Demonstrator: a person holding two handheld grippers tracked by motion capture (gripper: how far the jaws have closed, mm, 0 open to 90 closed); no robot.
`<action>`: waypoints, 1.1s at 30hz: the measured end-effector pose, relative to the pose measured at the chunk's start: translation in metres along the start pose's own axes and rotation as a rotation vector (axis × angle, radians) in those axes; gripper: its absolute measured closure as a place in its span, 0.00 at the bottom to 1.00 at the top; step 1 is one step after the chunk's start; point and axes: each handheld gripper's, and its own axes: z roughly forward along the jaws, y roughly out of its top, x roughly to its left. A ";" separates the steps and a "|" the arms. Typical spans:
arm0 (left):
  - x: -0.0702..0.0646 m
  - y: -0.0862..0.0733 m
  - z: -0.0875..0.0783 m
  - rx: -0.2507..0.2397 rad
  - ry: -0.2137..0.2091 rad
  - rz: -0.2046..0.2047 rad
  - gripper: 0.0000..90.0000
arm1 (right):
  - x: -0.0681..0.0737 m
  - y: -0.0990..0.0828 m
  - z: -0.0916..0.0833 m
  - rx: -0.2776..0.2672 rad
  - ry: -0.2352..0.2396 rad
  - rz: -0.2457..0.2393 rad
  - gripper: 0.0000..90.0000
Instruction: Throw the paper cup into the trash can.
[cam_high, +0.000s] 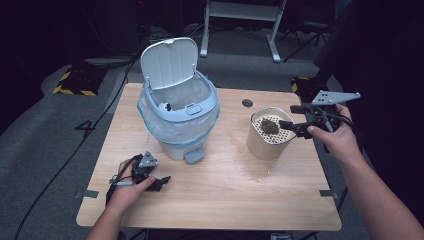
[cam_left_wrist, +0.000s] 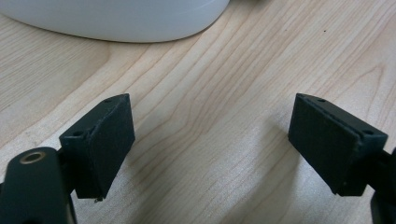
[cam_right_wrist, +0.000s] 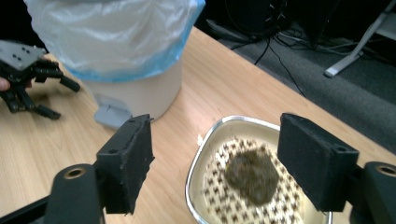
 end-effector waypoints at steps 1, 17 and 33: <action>0.000 0.000 0.000 0.000 0.001 -0.001 0.16 | 0.000 -0.004 -0.002 0.004 -0.001 0.005 0.31; 0.000 0.000 0.000 0.000 0.001 0.000 0.16 | 0.007 -0.080 -0.019 0.066 -0.025 0.103 0.30; 0.000 0.000 0.000 0.001 -0.002 0.001 0.16 | 0.017 -0.146 0.001 0.117 -0.095 0.120 0.28</action>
